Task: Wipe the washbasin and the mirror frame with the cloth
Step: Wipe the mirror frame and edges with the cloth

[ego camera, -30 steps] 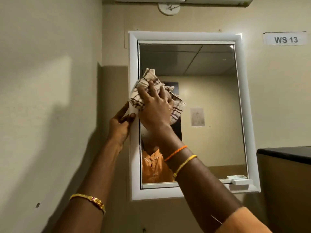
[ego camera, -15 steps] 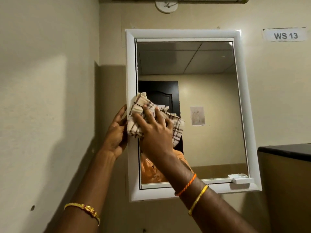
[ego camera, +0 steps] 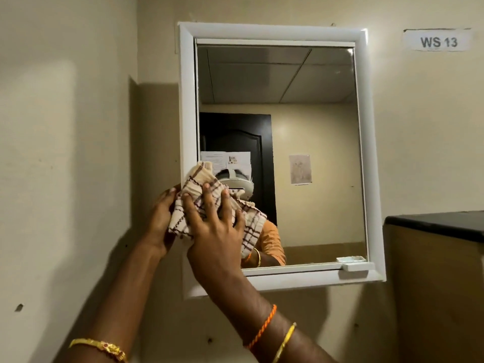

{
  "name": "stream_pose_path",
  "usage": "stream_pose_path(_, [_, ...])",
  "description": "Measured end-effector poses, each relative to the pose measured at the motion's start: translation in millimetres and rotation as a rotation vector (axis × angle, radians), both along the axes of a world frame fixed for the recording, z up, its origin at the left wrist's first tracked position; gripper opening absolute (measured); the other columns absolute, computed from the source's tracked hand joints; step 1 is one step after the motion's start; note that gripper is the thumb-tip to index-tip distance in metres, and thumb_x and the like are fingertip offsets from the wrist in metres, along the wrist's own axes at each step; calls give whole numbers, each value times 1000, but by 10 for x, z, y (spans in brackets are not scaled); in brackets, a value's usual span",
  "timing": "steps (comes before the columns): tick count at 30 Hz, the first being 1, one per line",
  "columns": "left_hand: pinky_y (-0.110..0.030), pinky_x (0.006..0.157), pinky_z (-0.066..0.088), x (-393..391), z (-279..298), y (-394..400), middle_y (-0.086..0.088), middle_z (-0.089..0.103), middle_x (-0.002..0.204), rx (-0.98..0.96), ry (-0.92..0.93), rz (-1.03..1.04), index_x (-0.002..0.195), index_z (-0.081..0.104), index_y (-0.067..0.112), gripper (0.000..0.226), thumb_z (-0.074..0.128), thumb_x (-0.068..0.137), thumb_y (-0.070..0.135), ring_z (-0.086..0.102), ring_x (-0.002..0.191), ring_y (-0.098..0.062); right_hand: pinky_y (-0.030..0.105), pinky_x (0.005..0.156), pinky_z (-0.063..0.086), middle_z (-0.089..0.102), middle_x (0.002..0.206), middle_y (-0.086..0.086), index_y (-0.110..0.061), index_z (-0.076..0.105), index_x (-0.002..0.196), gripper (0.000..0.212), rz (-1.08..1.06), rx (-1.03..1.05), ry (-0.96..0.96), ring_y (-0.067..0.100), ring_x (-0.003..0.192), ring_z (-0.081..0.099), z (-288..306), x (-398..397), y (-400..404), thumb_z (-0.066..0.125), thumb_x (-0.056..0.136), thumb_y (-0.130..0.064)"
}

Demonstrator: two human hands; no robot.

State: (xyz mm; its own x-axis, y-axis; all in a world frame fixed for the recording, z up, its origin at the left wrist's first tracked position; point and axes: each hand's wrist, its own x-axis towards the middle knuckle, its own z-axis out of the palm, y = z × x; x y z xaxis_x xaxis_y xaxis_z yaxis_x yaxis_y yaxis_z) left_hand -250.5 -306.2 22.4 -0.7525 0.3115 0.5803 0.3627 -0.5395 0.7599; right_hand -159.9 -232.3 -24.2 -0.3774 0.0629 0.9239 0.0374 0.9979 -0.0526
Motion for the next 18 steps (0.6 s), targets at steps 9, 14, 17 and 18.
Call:
stream_pose_path(9, [-26,71,50,70,-119,80,-1,69,113,-5,36,159,111,64,24,28,40,97,26,65,94,-13,63,112,2,-13,160,3,-34,-1,151,74,70,-23,-129,37,144,-15,470,89,70,47,95,-34])
stream_pose_path(14, [-28,92,33,157,-142,111,7,49,127,-118,154,386,132,45,22,42,48,94,39,43,117,-9,63,114,10,-12,160,3,-40,-5,149,88,-111,-184,83,38,145,-9,599,242,802,56,89,-17])
stream_pose_path(17, [-26,93,32,243,-164,176,1,50,125,-115,211,452,134,41,16,40,40,98,34,43,115,-10,58,116,9,-6,161,3,-39,0,150,85,-197,-291,146,37,146,-2,608,433,1298,57,89,-19])
stream_pose_path(18, [-25,94,31,251,-170,181,1,48,127,-135,219,460,135,40,17,40,38,99,34,43,117,-10,57,117,7,-7,161,3,-39,0,150,84,-200,-323,131,37,146,-3,605,493,1385,56,89,-20])
